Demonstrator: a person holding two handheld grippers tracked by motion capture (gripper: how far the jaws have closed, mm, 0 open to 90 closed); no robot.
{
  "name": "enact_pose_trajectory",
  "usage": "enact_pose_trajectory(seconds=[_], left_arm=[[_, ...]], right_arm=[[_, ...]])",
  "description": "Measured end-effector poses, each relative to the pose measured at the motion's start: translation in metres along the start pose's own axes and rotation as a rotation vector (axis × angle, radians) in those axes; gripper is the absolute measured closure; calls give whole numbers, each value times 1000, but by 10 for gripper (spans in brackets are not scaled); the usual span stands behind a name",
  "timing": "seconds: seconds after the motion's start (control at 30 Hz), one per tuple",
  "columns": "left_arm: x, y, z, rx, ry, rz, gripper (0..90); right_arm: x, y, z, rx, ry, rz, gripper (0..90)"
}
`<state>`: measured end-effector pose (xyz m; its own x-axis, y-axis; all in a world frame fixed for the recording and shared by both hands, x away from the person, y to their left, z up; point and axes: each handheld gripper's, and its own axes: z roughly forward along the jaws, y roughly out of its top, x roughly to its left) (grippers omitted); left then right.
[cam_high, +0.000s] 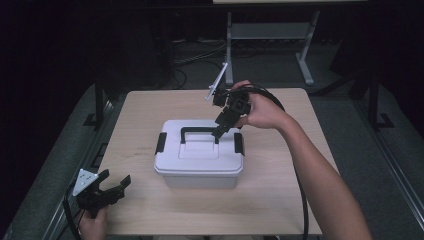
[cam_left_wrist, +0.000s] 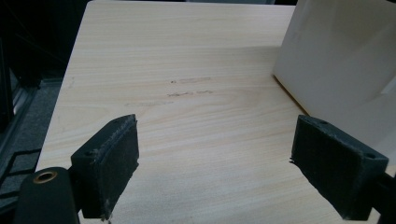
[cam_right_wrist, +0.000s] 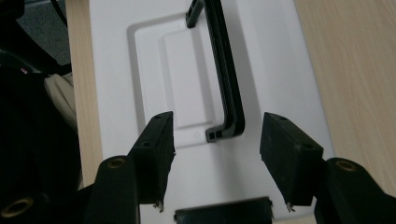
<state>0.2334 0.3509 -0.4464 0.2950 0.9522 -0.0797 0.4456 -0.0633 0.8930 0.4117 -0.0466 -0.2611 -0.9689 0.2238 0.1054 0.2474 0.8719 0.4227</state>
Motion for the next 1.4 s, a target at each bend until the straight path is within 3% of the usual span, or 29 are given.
enact_pose_trajectory(seconds=[1.4], left_arm=[[-1, -1, 0, -2, 7, -1, 140]], right_arm=[[-4, -88, -18, 14, -41, 166, 418]])
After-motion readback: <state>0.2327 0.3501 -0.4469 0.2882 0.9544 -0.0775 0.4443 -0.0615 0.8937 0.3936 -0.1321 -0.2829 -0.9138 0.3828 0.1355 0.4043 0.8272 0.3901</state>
